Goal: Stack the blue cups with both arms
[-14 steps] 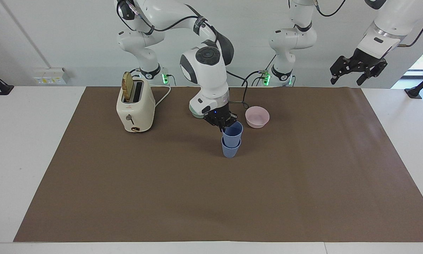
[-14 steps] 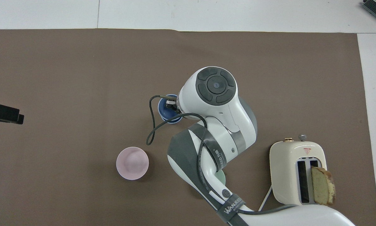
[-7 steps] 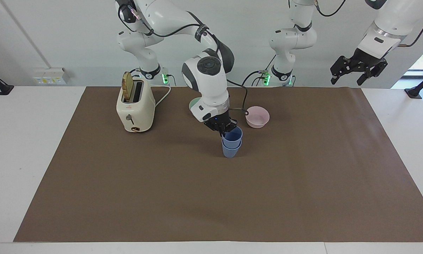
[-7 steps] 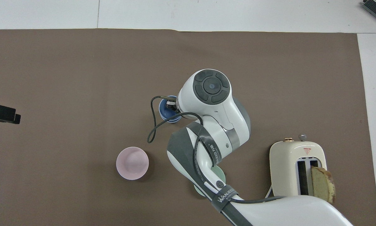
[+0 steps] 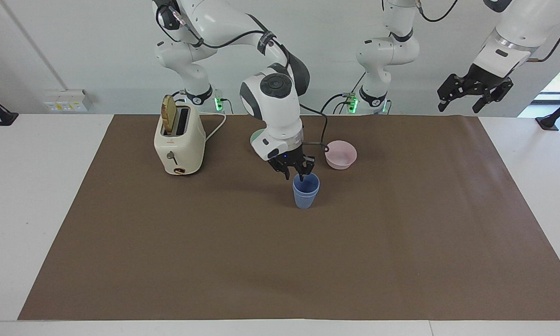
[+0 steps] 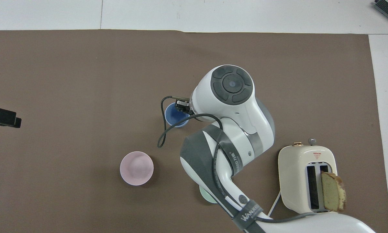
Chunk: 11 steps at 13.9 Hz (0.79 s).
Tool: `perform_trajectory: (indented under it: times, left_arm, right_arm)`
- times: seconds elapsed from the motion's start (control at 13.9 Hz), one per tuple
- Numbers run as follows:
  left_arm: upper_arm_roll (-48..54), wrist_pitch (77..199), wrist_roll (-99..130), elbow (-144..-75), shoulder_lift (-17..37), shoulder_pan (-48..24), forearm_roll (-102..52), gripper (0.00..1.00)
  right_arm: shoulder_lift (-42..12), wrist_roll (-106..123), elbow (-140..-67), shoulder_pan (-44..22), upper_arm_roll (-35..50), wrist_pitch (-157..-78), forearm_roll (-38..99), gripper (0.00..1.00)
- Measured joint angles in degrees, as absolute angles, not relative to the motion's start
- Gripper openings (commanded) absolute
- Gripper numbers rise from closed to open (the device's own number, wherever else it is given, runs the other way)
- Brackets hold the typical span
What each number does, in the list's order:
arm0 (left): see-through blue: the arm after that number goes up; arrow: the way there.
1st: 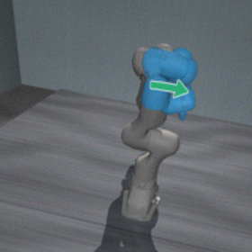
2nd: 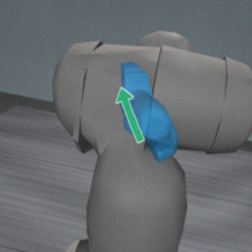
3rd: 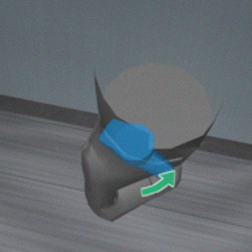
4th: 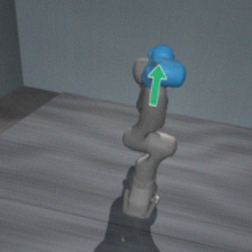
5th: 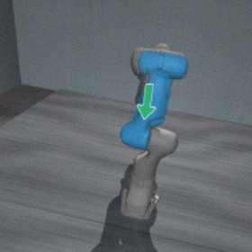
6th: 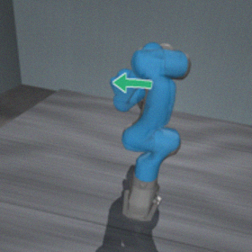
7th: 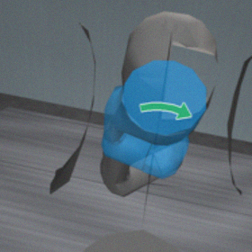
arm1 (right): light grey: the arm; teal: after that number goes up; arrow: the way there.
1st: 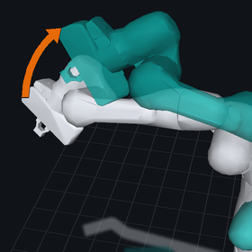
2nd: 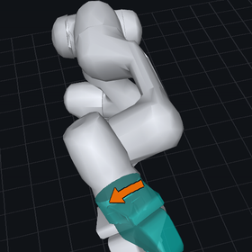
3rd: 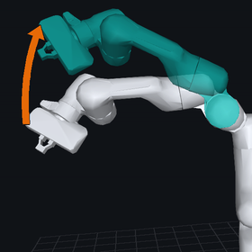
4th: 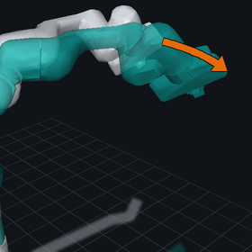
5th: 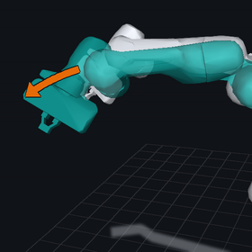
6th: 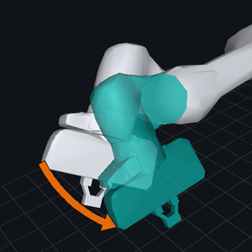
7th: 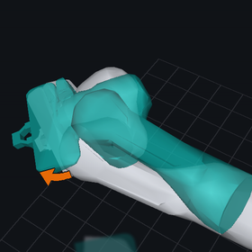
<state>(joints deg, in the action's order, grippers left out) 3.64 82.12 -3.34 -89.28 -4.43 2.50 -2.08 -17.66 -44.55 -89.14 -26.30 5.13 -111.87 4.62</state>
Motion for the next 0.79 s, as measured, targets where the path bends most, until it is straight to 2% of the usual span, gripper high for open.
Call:
perform_trajectory:
  times: [0.22, 0.5, 0.79]
  left_arm:
    - [3.64, 82.12, -3.34, -89.28, -4.43, 2.5, -2.08, 1.0]
    - [3.64, 82.12, -3.34, -89.28, -4.44, 2.5, -2.08, 1.0]
    - [3.64, 82.12, -3.34, -89.28, -4.44, 2.5, -2.08, 1.0]
  right_arm:
    - [-8.98, -41.6, -93.81, -21.92, 5.03, -106.33, 4.57, 1.0]
    - [2.33, -31.29, -101.01, -12.26, 4.75, -100.7, 4.37, 1.0]
    - [8.79, -19.88, -102.01, -2.84, 4.44, -94.87, 4.37, 1.0]
